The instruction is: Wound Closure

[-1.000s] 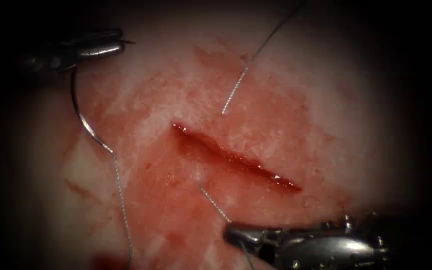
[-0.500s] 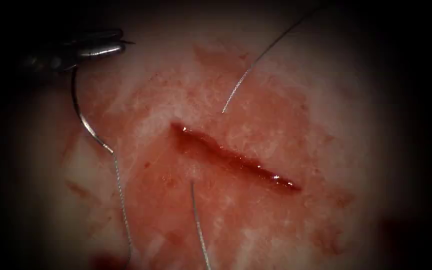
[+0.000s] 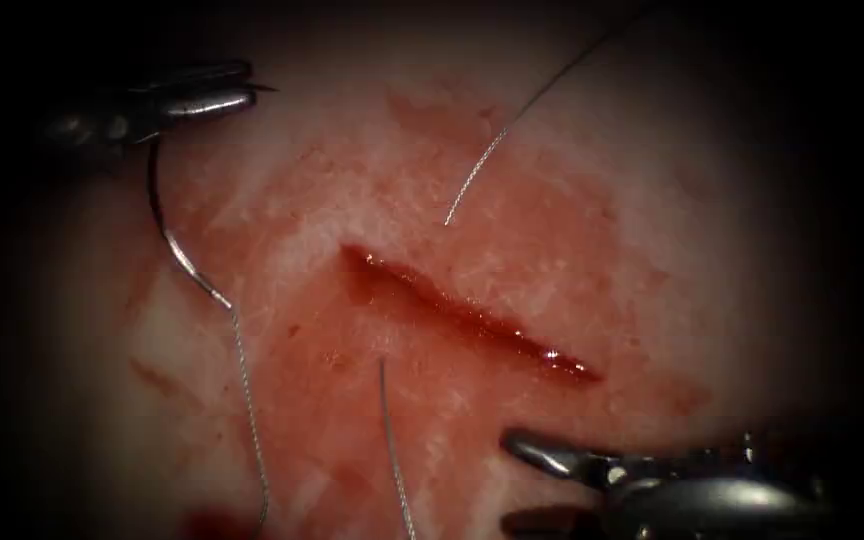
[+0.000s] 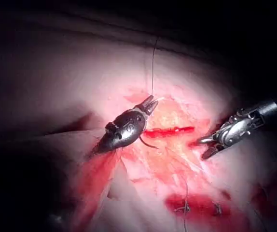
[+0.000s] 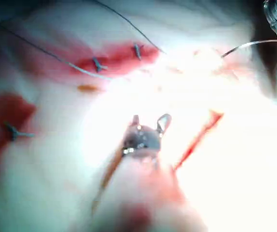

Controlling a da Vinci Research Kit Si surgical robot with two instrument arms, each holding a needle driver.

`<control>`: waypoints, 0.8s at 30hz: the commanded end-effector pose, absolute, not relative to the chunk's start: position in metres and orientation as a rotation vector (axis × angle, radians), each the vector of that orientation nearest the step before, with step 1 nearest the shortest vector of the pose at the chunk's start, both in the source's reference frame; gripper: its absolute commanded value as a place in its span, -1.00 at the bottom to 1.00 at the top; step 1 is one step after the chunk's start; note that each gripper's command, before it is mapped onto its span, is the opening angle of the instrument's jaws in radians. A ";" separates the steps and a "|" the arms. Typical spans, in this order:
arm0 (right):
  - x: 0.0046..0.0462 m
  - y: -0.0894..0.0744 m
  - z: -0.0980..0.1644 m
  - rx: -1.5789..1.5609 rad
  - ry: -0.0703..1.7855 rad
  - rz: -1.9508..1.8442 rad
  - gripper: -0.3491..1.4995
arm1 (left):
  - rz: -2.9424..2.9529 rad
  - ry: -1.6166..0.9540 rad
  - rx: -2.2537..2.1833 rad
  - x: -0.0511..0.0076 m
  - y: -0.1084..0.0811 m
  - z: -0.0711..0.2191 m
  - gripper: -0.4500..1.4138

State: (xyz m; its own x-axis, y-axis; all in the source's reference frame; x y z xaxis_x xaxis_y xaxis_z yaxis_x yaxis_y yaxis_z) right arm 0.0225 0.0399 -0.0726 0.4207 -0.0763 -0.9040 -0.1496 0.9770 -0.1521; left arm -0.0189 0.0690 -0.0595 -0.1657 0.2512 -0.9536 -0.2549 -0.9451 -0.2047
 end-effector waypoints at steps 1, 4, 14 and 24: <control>0.0243 0.040 -0.071 -0.236 1.151 0.039 0.53 | 2.174 0.000 -1.779 -0.0194 0.069 -0.059 -0.89; 0.0267 0.042 -0.068 -0.257 1.138 0.043 0.53 | 2.174 0.000 -1.779 -0.0194 0.069 -0.059 -0.89; 0.0308 0.044 -0.067 -0.262 1.142 0.055 0.40 | 2.174 -0.001 -1.780 -0.0193 0.069 -0.059 -0.89; 0.0316 0.043 -0.067 -0.244 1.187 0.027 -1.00 | 2.174 -0.003 -1.781 -0.0191 0.069 -0.059 -0.89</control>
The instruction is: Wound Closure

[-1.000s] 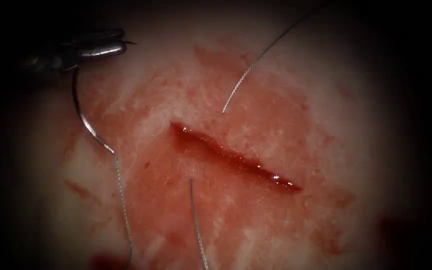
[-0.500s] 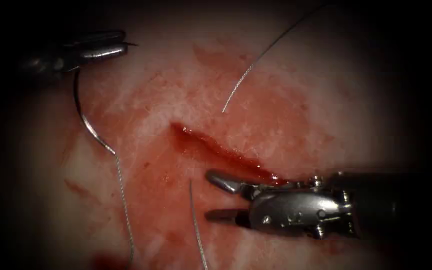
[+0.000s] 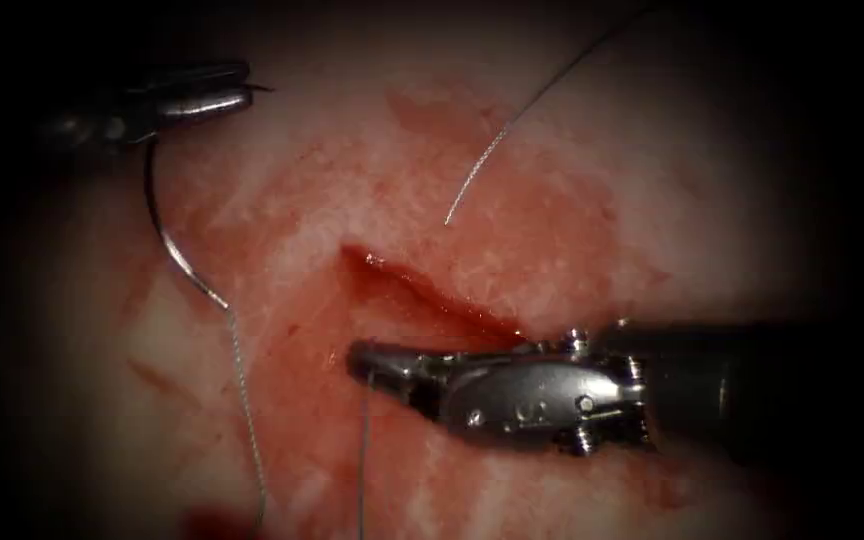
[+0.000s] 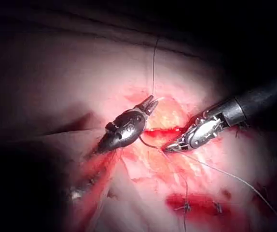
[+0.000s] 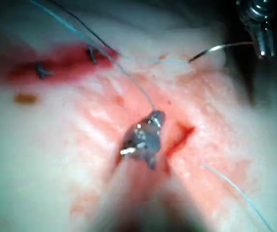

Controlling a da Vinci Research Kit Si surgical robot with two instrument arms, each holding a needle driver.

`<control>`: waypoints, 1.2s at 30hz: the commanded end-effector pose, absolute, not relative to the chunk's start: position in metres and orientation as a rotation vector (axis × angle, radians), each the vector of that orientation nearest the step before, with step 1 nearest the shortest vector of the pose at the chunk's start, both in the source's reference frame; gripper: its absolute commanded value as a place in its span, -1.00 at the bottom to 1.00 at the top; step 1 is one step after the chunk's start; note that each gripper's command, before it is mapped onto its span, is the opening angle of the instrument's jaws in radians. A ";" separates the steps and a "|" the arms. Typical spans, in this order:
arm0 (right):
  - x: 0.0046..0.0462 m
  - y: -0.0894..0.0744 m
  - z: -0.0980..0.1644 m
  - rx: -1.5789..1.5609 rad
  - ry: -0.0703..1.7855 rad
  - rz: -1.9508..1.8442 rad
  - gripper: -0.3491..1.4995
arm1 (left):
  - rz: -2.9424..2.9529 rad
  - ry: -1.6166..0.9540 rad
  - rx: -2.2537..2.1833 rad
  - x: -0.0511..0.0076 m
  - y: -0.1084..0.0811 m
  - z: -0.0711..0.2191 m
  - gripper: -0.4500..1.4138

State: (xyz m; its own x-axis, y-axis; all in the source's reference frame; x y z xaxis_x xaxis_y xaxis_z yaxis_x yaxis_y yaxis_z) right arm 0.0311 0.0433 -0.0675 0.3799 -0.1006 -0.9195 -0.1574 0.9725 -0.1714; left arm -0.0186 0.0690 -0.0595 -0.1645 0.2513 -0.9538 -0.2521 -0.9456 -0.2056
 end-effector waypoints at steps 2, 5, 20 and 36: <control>0.0312 0.043 -0.067 -0.198 1.194 0.017 -1.00 | 2.174 -0.003 -1.782 -0.0191 0.069 -0.059 -0.89; 0.0298 0.042 -0.068 -0.179 1.190 -0.009 -1.00 | 2.174 -0.003 -1.782 -0.0191 0.069 -0.059 -0.89; 0.0254 0.027 -0.080 -0.028 1.216 -0.148 -1.00 | 2.174 -0.002 -1.781 -0.0191 0.069 -0.059 -0.89; 0.0190 0.037 -0.079 -0.171 1.164 0.012 0.67 | 2.174 -0.002 -1.781 -0.0192 0.069 -0.059 -0.89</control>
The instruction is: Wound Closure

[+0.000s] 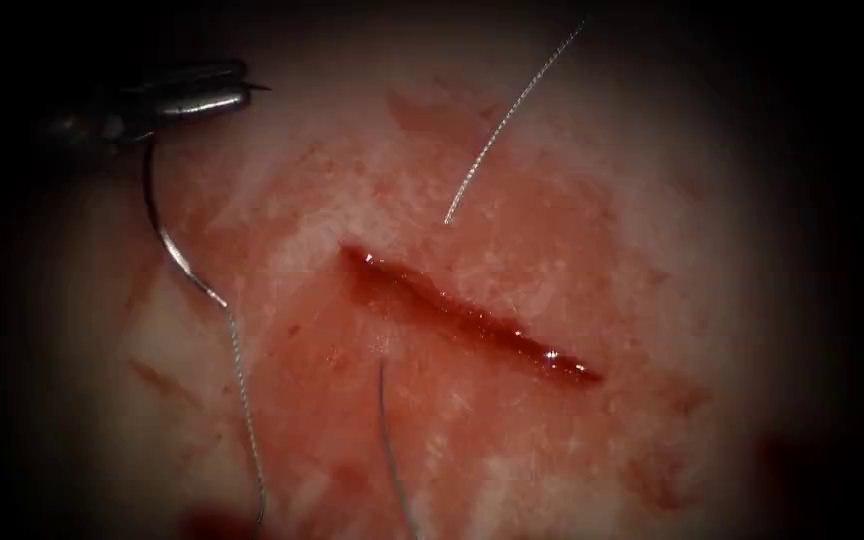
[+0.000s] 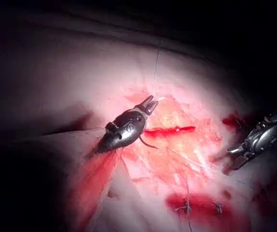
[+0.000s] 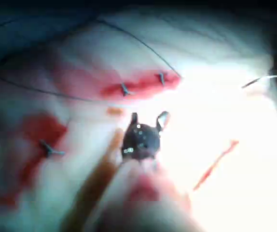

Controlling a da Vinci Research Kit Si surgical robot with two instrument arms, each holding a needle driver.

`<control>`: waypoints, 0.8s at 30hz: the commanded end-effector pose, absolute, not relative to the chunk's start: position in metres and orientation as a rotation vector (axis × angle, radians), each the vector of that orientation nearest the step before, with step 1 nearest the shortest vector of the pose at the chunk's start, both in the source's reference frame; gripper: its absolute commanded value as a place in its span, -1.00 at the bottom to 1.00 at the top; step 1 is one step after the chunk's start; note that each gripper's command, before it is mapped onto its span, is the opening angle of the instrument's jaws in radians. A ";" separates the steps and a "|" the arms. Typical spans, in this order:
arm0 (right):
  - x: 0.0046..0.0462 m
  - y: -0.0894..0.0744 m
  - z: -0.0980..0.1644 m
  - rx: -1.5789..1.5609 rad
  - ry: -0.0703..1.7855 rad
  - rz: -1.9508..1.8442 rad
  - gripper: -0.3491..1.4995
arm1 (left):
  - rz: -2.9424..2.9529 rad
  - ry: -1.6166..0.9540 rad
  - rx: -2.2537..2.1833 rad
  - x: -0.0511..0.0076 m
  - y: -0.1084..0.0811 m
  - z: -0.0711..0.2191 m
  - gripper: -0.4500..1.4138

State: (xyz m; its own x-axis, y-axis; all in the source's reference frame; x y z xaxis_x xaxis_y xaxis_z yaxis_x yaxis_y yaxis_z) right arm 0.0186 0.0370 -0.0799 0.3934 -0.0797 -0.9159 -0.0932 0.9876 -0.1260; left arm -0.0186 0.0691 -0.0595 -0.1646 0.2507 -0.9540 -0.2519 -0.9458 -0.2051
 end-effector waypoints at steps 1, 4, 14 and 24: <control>0.0191 0.039 -0.077 -0.188 1.154 0.030 0.65 | 2.174 -0.001 -1.781 -0.0192 0.069 -0.059 -0.89; 0.0201 0.040 -0.075 -0.214 1.134 0.044 0.65 | 2.174 -0.001 -1.781 -0.0192 0.069 -0.059 -0.89; 0.0274 0.042 -0.069 -0.250 1.142 0.012 0.51 | 2.174 -0.001 -1.781 -0.0192 0.069 -0.059 -0.89; 0.0314 0.043 -0.067 -0.263 1.149 -0.009 0.42 | 2.174 -0.002 -1.781 -0.0191 0.069 -0.059 -0.89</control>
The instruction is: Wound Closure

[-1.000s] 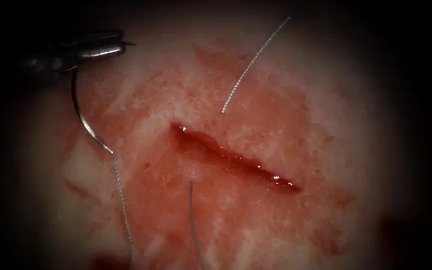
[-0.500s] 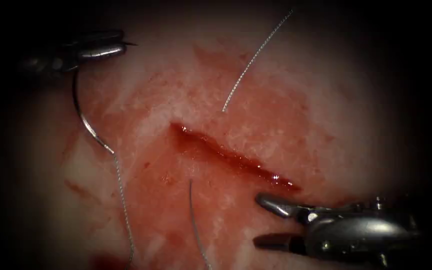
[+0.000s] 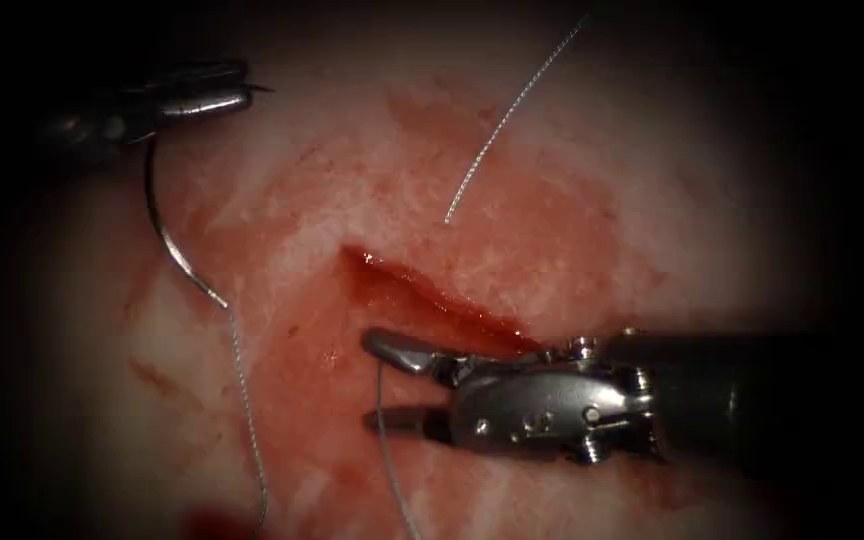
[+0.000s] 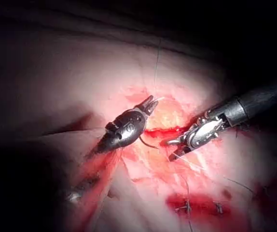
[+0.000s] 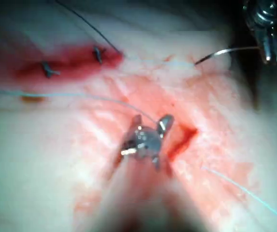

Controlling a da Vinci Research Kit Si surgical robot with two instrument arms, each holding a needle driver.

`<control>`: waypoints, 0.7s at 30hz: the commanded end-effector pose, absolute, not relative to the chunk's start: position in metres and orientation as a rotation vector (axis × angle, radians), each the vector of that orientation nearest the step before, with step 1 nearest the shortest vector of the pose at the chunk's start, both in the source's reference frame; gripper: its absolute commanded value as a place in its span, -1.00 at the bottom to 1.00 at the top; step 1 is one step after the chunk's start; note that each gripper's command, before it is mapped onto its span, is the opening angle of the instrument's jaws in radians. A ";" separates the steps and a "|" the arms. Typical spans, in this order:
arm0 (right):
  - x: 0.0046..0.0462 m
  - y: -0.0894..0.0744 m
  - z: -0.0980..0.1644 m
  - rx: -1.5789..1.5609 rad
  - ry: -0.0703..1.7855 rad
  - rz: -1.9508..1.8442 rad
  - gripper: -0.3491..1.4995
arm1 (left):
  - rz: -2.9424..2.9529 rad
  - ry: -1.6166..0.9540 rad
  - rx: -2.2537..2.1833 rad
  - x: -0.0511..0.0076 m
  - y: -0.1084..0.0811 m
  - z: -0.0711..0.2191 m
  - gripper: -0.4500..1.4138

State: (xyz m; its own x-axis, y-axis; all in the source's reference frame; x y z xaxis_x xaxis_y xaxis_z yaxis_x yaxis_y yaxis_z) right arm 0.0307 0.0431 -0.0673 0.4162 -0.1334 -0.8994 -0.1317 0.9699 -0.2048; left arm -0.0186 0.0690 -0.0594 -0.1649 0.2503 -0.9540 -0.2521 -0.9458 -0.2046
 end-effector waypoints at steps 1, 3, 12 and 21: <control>0.0314 0.043 -0.067 -0.263 1.149 -0.009 0.42 | 2.174 -0.002 -1.782 -0.0191 0.069 -0.059 -0.89; 0.0314 0.043 -0.067 -0.262 1.149 -0.009 0.40 | 2.174 -0.002 -1.782 -0.0191 0.069 -0.059 -0.89; 0.0313 0.043 -0.067 -0.207 1.205 -0.044 -1.00 | 2.174 -0.002 -1.782 -0.0191 0.069 -0.059 -0.89; 0.0274 0.038 -0.070 -0.161 1.189 -0.063 -1.00 | 2.174 -0.003 -1.782 -0.0190 0.069 -0.059 -0.89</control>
